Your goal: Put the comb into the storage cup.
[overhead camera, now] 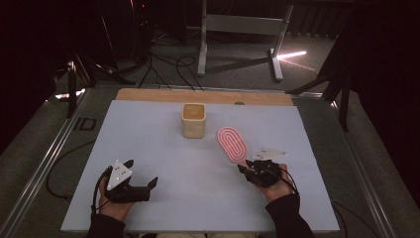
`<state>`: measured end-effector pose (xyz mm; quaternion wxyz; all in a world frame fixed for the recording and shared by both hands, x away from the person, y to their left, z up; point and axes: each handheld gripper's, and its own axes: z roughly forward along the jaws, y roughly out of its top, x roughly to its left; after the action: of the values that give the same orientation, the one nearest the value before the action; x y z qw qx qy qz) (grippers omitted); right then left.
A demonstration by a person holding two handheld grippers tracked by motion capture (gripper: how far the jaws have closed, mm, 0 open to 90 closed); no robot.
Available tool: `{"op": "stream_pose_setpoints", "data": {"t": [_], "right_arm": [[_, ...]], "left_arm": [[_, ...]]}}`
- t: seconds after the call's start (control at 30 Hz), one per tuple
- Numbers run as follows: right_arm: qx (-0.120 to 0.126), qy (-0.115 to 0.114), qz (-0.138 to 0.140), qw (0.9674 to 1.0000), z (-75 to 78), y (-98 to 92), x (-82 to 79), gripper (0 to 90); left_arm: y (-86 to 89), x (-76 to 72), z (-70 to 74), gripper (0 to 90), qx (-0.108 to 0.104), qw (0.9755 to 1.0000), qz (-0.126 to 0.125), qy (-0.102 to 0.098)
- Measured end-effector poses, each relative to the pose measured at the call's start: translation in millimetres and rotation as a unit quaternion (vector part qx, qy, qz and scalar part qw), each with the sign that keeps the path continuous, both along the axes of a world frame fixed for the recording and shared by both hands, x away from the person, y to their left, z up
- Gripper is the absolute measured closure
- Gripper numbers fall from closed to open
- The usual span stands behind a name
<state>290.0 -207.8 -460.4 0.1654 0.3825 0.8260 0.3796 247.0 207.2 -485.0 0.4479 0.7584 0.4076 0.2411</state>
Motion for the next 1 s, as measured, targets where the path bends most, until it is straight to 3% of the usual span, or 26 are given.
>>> {"op": "stream_pose_setpoints", "data": {"t": [0.17, 0.33, 0.37, 0.6, 0.83, 1.0], "right_arm": [[0.006, -0.008, -0.004, 0.9999, 1.0, 0.1, -1.6, 69.7], [0.013, -0.014, -0.006, 0.9998, 3.1, 1.9, -2.3, 69.7], [0.014, -0.019, -0.007, 0.9997, 4.2, 2.9, -2.5, 69.7], [0.013, -0.023, -0.009, 0.9996, 1.8, 5.7, -1.5, 69.7], [0.016, -0.029, -0.018, 0.9993, 2.8, 3.5, -2.3, 69.7], [0.020, -0.033, -0.024, 0.9989, 3.9, 0.6, -2.8, 69.7]], "left_arm": [[-13.3, 7.1, 8.2, 0.2, -0.022, 0.9996, -0.013, 0.011], [-31.9, 13.6, 14.4, 0.2, -0.013, 0.9992, -0.030, 0.022], [-44.2, 17.6, 18.6, 0.2, -0.012, 0.9986, -0.044, 0.025], [-69.9, 29.6, 32.7, 0.2, -0.011, 0.9971, -0.071, 0.022], [-87.5, 39.7, 44.6, 0.2, -0.021, 0.9955, -0.090, 0.024], [-96.0, 45.6, 44.8, 0.1, -0.036, 0.9940, -0.097, 0.038]]}}
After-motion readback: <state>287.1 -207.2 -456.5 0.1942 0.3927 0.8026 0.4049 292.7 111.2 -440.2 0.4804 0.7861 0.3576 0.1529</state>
